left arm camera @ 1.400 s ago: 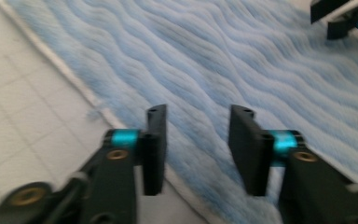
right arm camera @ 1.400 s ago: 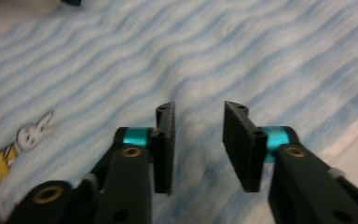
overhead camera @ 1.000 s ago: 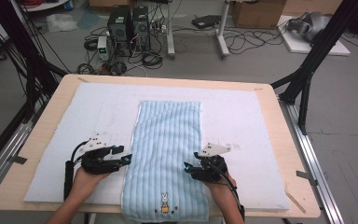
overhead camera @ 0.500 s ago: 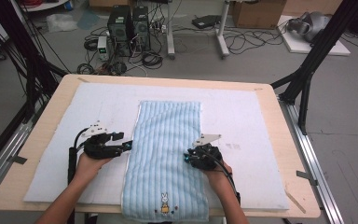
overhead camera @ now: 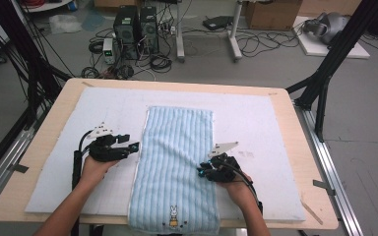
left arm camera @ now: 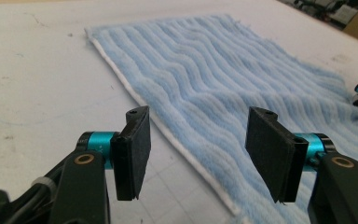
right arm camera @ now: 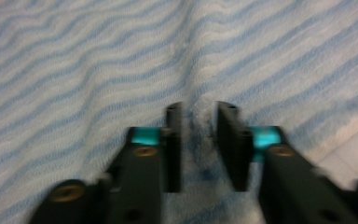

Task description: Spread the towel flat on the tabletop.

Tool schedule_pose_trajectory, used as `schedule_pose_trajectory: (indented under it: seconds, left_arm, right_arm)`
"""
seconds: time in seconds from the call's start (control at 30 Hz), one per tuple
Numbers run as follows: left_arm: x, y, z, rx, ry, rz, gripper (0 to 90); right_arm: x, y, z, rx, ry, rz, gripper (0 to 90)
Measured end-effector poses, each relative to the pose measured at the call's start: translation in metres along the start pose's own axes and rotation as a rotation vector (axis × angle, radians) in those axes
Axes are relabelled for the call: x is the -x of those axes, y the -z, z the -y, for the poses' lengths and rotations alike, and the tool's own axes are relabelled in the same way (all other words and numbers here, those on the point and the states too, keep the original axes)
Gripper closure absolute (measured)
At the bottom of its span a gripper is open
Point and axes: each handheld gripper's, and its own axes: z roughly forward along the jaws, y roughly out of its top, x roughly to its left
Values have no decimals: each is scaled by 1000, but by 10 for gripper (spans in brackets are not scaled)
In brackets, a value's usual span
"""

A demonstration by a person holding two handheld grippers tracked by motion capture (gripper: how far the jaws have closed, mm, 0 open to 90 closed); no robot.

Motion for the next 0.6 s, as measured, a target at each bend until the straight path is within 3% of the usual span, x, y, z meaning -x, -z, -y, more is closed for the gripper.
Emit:
schedule_pose_trajectory:
  seconds: [0.07, 0.23, 0.27, 0.43, 0.5, 0.6]
  left_arm:
    - [-3, -3, -4, -2, 0, -6, 395]
    - [-13, -14, -18, 6, 20, -8, 395]
    - [-15, -17, -20, 20, 26, -6, 395]
    - [-25, -39, -33, -9, 47, -25, 389]
    - [-29, -50, -38, -10, 57, -38, 376]
    - [-34, -68, -45, -55, 48, -71, 375]
  right_arm:
    - [2, 3, 1, 49, -9, 18, 572]
    - [8, 12, 2, 112, -46, 92, 452]
    - [10, 13, 3, 118, -62, 100, 431]
    - [16, 15, 5, 134, -108, 129, 370]
    - [17, 15, 5, 137, -109, 134, 364]
    - [18, 15, 5, 136, -105, 136, 362]
